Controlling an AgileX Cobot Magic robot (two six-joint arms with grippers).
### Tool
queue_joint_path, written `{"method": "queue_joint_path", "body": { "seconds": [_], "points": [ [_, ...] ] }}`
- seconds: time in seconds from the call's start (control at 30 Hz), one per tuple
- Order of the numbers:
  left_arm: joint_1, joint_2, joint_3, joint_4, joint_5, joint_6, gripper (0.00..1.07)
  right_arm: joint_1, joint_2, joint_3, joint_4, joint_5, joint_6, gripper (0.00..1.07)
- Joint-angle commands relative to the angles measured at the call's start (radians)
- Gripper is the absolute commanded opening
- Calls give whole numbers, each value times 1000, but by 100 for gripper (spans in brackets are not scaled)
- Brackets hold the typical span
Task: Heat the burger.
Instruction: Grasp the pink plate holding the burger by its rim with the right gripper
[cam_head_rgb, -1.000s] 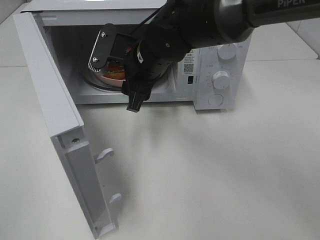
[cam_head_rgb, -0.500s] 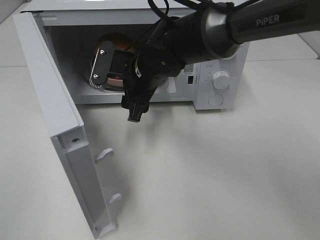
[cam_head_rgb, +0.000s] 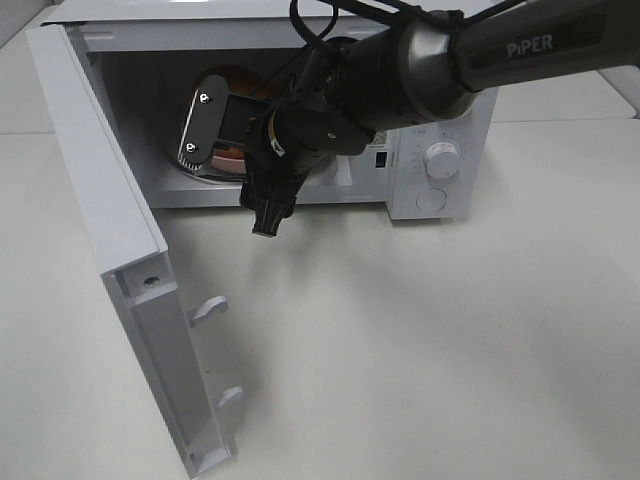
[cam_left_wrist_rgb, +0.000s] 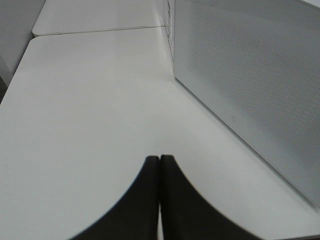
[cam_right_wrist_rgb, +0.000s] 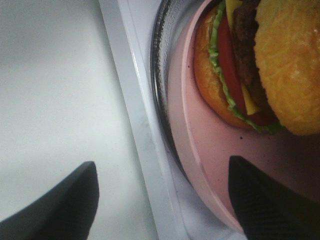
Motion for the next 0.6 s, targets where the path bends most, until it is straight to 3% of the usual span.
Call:
{"method": "queue_joint_path", "body": {
  "seconds": [0.03, 0.6],
  "points": [
    [1, -10, 1, -3, -12, 3, 0, 0, 1, -10, -44, -11, 25, 70],
    [1, -10, 1, -3, -12, 3, 0, -35, 88, -82, -68, -10, 34, 70]
  ]
}}
